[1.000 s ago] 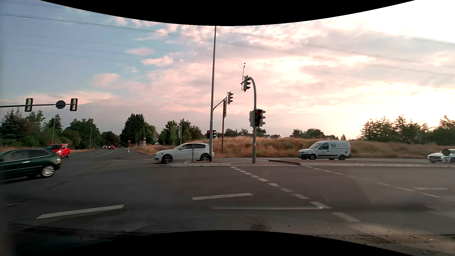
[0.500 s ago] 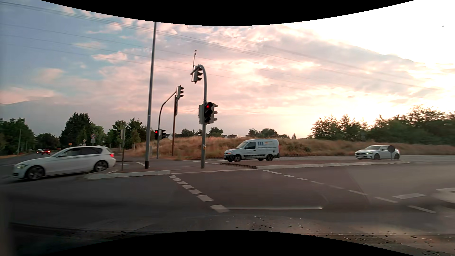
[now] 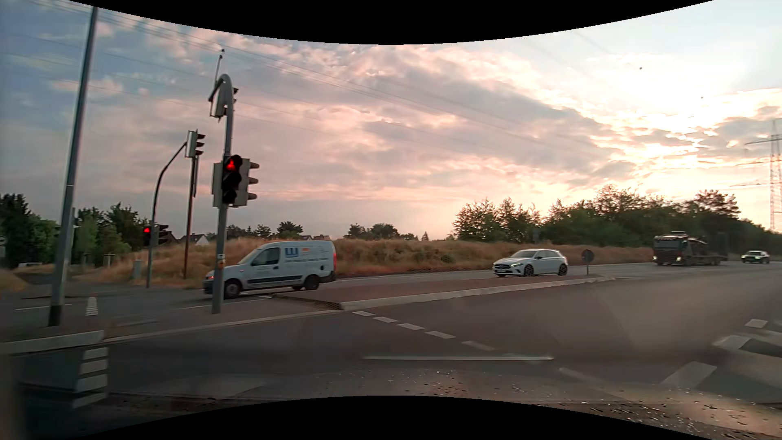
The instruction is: Follow the waypoints while adhering to traffic rules and regulations
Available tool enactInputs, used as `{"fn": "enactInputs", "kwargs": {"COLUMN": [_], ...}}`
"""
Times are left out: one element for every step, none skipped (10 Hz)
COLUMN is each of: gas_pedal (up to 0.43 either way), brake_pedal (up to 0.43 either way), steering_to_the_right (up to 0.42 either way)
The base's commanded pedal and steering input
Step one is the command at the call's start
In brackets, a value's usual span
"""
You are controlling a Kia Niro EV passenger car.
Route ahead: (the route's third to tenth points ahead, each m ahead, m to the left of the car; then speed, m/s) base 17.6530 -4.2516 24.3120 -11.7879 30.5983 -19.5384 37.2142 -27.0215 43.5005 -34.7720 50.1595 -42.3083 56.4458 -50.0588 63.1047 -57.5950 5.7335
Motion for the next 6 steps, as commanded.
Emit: {"fn": "enactInputs", "kwargs": {"gas_pedal": [0.189,0.189,0.197,0.197,0.209,0.220], "brake_pedal": [0.000,0.000,0.000,0.000,0.000,0.000], "steering_to_the_right": [0.338,0.336,0.335,0.332,0.328,0.319]}}
